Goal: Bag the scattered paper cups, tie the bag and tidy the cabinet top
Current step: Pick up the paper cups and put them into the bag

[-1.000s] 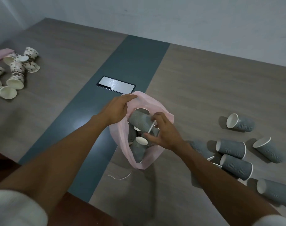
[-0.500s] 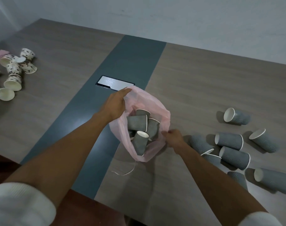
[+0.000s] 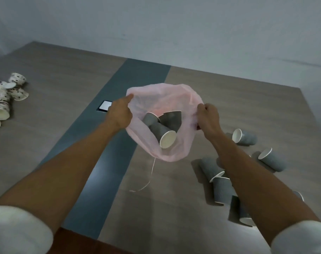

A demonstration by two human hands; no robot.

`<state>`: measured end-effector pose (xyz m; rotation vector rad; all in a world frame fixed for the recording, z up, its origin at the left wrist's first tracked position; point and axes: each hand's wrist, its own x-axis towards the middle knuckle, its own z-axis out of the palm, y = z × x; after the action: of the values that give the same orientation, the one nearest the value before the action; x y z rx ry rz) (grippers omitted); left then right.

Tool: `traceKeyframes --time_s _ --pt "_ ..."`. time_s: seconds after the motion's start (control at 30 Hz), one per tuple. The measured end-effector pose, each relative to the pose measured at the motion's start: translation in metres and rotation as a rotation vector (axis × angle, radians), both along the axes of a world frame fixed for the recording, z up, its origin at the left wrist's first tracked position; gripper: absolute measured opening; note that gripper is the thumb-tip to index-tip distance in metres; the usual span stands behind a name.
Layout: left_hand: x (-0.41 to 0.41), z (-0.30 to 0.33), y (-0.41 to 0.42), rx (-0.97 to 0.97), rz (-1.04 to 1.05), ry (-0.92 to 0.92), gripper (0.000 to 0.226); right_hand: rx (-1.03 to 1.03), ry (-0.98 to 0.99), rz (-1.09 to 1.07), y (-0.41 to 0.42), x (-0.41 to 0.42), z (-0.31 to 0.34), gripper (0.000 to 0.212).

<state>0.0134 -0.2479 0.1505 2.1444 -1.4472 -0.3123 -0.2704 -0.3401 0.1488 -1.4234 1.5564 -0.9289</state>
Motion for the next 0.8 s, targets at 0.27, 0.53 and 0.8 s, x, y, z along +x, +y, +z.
traceKeyframes --time_s 0.27,0.53,0.8 --pt "-0.051 -0.047 0.001 0.018 -0.17 0.057 0.068 0.115 -0.037 0.072 -0.01 -0.053 -0.034 0.017" --pt "-0.083 -0.08 0.002 -0.023 -0.115 0.049 0.071 0.357 0.687 0.348 0.027 -0.125 -0.083 0.058" --pt "-0.089 -0.083 0.002 -0.044 -0.133 0.007 0.075 0.269 1.07 0.469 0.068 -0.127 -0.142 0.066"
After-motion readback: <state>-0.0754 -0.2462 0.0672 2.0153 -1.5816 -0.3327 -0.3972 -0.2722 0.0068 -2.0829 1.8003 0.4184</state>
